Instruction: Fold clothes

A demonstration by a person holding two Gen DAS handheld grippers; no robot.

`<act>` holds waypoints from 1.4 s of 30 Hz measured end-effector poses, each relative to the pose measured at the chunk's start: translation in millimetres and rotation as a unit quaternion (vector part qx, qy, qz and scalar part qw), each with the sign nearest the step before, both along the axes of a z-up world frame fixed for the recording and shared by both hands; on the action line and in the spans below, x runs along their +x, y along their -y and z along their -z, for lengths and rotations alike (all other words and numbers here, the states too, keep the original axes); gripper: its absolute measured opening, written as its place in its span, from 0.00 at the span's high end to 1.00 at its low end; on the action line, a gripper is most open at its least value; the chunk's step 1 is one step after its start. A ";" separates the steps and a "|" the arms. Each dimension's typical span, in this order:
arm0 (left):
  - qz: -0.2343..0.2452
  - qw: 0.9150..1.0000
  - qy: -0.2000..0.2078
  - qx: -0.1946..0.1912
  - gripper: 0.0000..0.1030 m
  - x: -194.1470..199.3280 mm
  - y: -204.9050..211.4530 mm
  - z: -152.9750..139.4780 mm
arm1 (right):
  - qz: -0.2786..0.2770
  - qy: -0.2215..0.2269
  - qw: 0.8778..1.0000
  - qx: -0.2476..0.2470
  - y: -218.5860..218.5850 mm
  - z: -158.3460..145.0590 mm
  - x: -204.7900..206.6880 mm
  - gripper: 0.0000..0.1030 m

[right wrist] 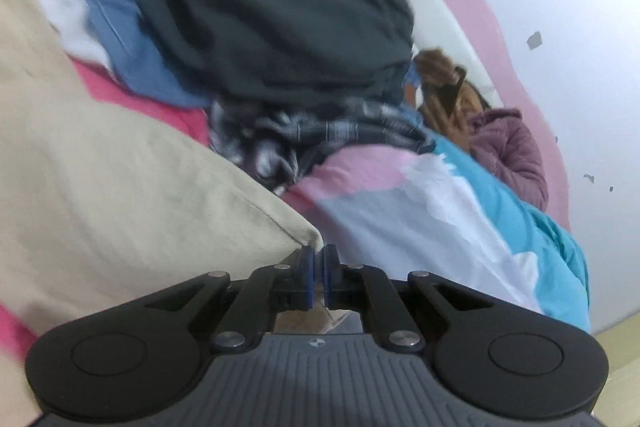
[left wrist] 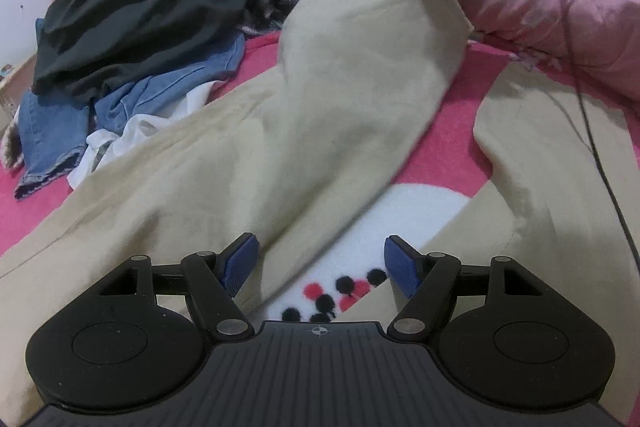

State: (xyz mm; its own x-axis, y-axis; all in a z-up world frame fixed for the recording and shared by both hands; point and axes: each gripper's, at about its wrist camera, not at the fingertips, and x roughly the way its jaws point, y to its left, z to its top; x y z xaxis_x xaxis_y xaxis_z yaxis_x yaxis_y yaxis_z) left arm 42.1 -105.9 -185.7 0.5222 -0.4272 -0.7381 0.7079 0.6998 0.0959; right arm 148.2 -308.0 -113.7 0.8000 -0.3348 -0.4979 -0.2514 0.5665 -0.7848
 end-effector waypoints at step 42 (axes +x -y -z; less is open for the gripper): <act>-0.028 0.998 -0.035 -0.052 0.28 -0.7 -15.9 -6.4 | 0.276 0.013 0.869 0.410 97.6 -21.1 -79.2 0.97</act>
